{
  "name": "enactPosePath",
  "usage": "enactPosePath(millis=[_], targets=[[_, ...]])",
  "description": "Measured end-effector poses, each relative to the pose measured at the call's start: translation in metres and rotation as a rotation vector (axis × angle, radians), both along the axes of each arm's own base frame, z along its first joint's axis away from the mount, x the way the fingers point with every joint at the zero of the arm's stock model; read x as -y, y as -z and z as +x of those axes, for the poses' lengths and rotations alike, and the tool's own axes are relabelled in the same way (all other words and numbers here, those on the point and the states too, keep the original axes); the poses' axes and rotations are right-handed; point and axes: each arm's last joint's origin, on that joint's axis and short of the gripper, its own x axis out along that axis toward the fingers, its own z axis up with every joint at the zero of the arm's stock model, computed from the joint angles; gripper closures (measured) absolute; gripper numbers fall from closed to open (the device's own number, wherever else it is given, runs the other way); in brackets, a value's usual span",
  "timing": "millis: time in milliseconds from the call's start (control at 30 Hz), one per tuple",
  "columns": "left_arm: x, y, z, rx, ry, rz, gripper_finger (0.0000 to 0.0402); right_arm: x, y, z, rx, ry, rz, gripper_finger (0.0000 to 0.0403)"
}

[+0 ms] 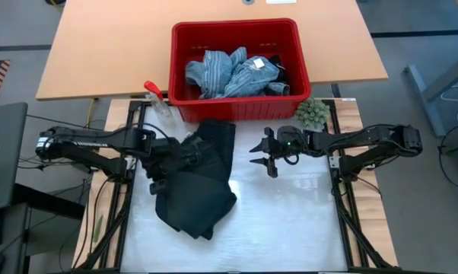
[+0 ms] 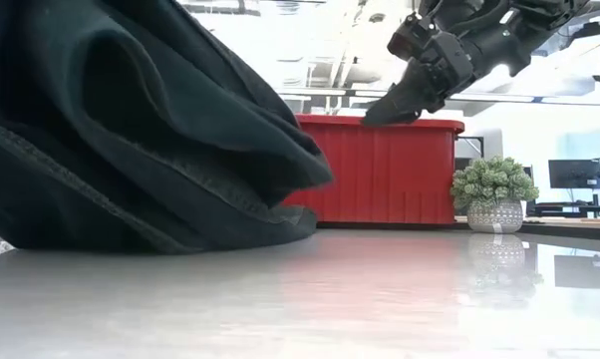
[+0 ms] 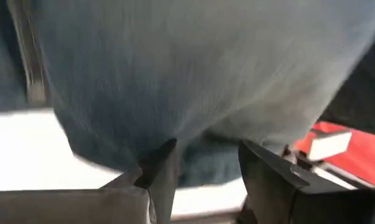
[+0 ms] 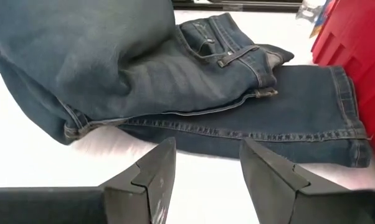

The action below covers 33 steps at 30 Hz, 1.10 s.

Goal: Fold Laundry from Bin
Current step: Fold the dark blue pants

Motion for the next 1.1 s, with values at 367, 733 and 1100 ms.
enactPosePath(millis=[367, 733, 1100], targets=[[-0.019, -0.050, 0.025, 0.441, 0.089, 0.575, 0.0243, -0.002, 0.000, 0.000, 0.001, -0.001, 0.015, 0.0197], [-0.098, 0.029, 0.069, 0.181, -0.116, 0.681, 0.0243, -0.021, 0.000, 0.002, -0.003, -0.048, 0.060, 0.0198], [-0.118, 0.089, 0.088, -0.075, 0.009, 0.761, 0.0243, -0.027, 0.005, -0.001, -0.065, -0.064, 0.071, 0.0198]])
